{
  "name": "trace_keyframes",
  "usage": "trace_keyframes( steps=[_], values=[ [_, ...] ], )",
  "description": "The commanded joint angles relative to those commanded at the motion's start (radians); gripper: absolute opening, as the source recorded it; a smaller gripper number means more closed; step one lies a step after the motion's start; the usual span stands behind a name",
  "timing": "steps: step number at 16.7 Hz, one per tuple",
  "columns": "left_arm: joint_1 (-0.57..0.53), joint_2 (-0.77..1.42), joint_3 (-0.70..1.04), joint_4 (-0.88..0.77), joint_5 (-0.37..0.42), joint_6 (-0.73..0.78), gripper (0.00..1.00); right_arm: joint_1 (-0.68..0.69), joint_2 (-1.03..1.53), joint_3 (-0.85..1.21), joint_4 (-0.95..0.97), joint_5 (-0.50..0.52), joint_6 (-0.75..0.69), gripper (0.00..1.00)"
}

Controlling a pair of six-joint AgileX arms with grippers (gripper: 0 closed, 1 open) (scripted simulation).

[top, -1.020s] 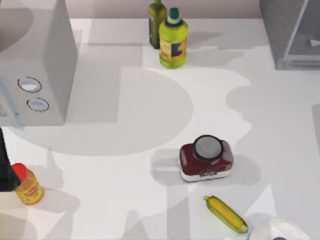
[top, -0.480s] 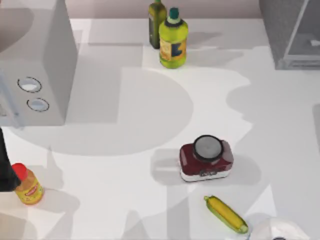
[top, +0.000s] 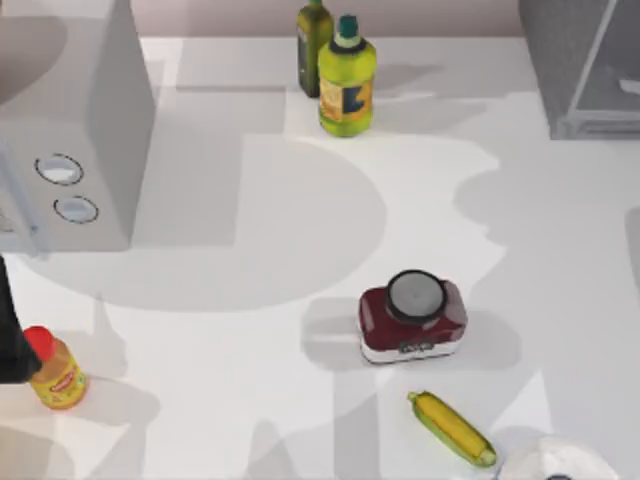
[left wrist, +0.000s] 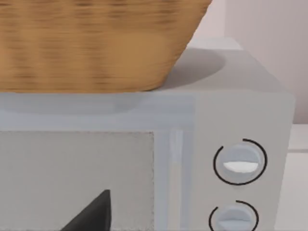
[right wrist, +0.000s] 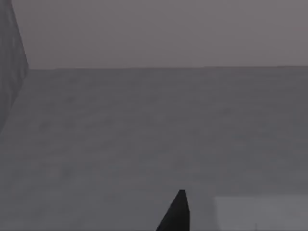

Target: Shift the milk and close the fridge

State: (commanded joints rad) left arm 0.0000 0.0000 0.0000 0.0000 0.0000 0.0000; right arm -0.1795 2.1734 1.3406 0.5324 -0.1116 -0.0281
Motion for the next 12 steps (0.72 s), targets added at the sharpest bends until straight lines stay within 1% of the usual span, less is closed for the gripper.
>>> trace_keyframes(
  steps=[3,4,12],
  values=[
    [0.000,0.000,0.000,0.000,0.000,0.000,1.00,0.000,0.000,0.000,0.000,0.000,0.000,0.98],
    [0.000,0.000,0.000,0.000,0.000,0.000,1.00,0.000,0.000,0.000,0.000,0.000,0.000,1.00],
    [0.000,0.000,0.000,0.000,0.000,0.000,1.00,0.002,-0.001,0.000,0.000,0.000,0.000,1.00]
  ],
)
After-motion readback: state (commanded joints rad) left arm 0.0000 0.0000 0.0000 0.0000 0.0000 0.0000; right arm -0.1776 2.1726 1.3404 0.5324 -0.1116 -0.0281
